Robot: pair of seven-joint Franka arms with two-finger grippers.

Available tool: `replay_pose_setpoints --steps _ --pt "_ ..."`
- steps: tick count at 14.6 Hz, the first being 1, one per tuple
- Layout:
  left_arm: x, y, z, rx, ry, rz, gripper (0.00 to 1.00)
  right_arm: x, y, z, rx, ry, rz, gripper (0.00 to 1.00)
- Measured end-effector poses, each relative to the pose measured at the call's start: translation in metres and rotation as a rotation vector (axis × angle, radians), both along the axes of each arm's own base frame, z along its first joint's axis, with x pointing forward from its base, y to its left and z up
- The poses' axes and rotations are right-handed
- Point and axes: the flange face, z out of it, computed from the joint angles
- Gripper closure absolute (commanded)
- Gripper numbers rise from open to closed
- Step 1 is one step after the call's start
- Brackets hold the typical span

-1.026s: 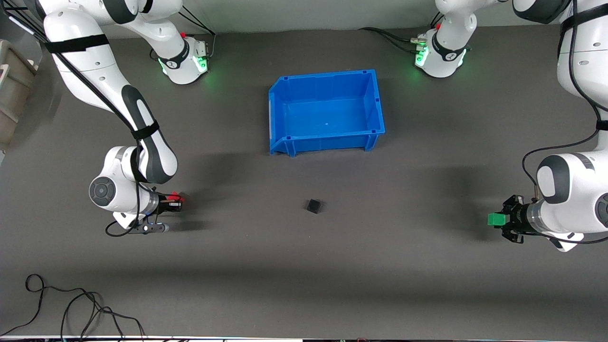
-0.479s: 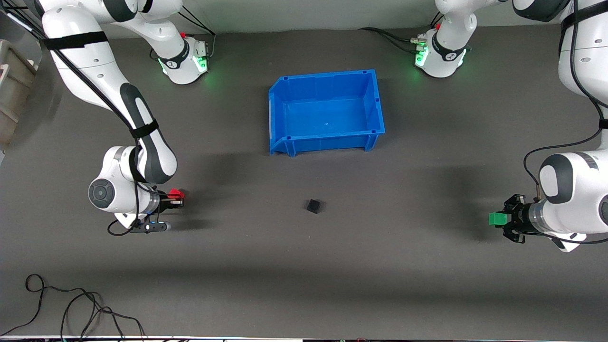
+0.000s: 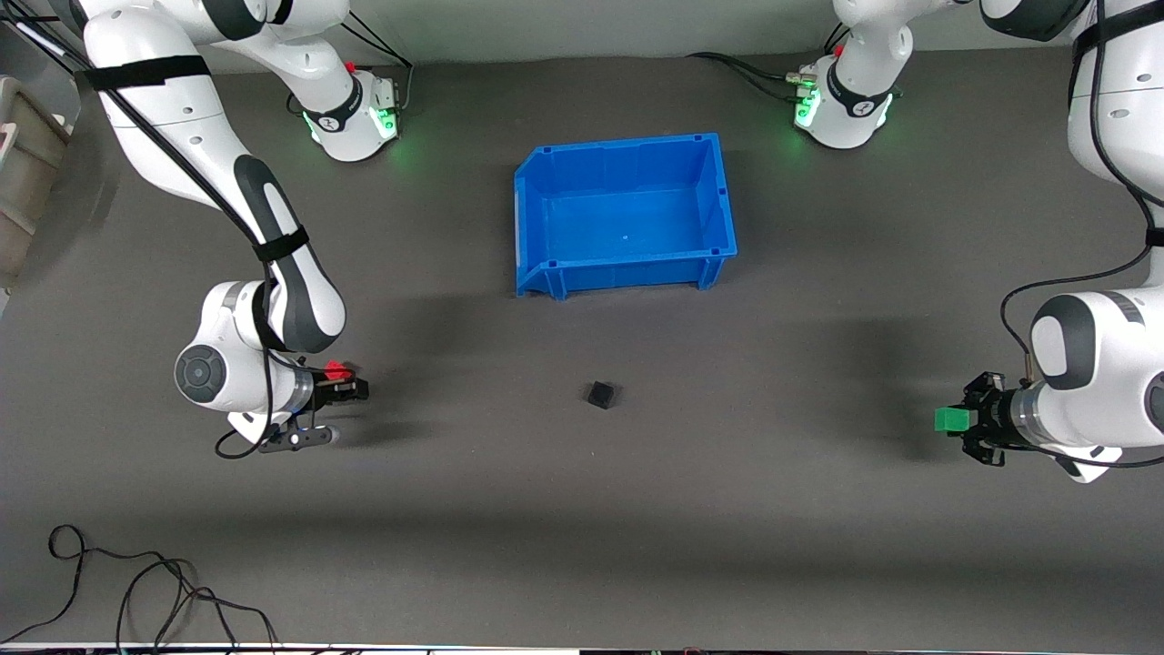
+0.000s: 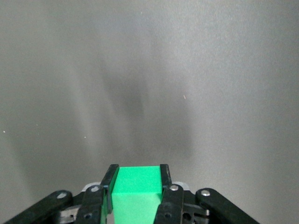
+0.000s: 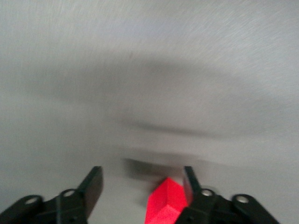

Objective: Attach green and red cubes to black cube
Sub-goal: 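Carry the red cube and green cube toward the black cube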

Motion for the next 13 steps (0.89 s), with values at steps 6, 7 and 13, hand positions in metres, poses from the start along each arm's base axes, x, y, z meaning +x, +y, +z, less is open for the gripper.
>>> replay_pose_setpoints --steps 6,7,13 --pt "0.003 -0.007 0.009 -0.001 -0.011 0.062 1.00 -0.001 -0.023 -0.001 0.057 0.009 0.266 0.00" --pt "0.004 -0.015 0.010 -0.003 -0.013 0.063 1.00 -0.001 -0.018 0.000 0.061 0.006 0.292 0.00" --pt "0.006 -0.042 0.011 -0.034 -0.014 0.062 1.00 -0.009 0.033 0.000 0.055 0.027 0.421 0.00"
